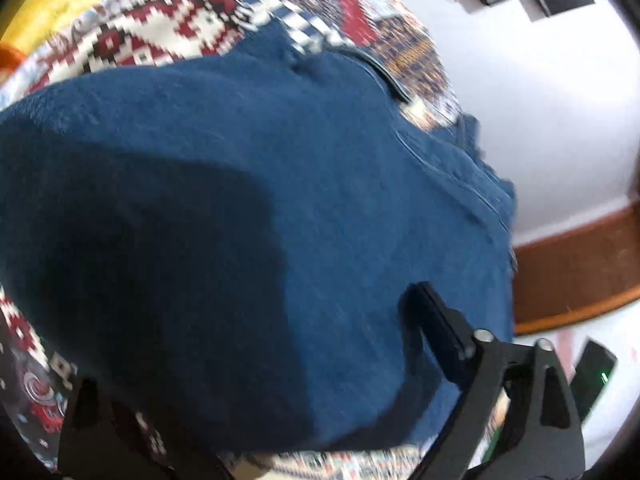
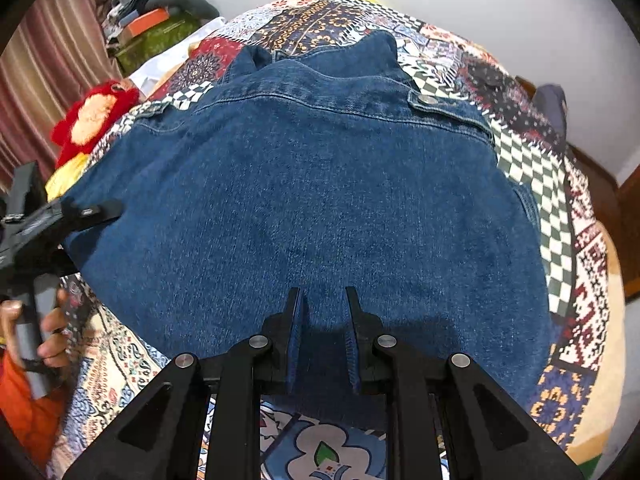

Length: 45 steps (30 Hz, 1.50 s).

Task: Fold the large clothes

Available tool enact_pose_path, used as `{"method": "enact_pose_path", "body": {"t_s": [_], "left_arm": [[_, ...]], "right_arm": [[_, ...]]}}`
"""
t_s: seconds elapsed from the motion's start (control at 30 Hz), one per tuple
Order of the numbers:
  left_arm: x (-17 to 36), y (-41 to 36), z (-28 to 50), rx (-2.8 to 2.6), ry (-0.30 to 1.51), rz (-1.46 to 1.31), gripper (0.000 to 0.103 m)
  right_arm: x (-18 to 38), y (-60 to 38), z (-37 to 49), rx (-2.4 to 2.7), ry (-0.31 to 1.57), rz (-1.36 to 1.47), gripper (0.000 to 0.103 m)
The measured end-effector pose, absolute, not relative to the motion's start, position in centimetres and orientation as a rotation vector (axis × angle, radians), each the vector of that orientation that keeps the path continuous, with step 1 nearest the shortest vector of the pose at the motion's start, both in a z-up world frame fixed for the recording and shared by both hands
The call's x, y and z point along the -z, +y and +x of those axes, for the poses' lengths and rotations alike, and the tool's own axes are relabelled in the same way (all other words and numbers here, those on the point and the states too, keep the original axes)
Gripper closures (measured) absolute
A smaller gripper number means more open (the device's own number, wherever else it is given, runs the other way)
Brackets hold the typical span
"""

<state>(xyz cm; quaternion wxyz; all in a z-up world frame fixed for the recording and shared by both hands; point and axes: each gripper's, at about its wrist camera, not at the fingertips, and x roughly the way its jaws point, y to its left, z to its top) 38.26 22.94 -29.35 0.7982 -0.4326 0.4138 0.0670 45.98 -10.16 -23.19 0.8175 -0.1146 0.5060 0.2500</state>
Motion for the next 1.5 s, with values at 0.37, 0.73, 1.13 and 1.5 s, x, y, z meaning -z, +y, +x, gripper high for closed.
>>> {"method": "enact_pose_path", "body": {"t_s": [0.37, 0.73, 1.13, 1.5], "left_arm": [[22.0, 20.9, 37.8, -0.261, 0.751, -0.667, 0.067], [12.0, 17.9, 33.0, -0.273, 0.535, -0.413, 0.072], [14.6, 12.9, 34.8, -0.314, 0.656, -0.127, 0.072], [9.5, 5.7, 36.8, -0.187, 0.524, 0.04, 0.072]], "right_arm": [[20.7, -10.5, 45.0, -0.595, 1.143, -0.125, 0.088], [16.8, -5.9, 43.1, -0.729, 1.123, 0.161, 0.088], [25.3, 0.2, 42.1, -0.812, 1.304, 0.033, 0.088], [19.5, -12.6, 41.2, -0.602, 1.208, -0.029, 0.088]]}}
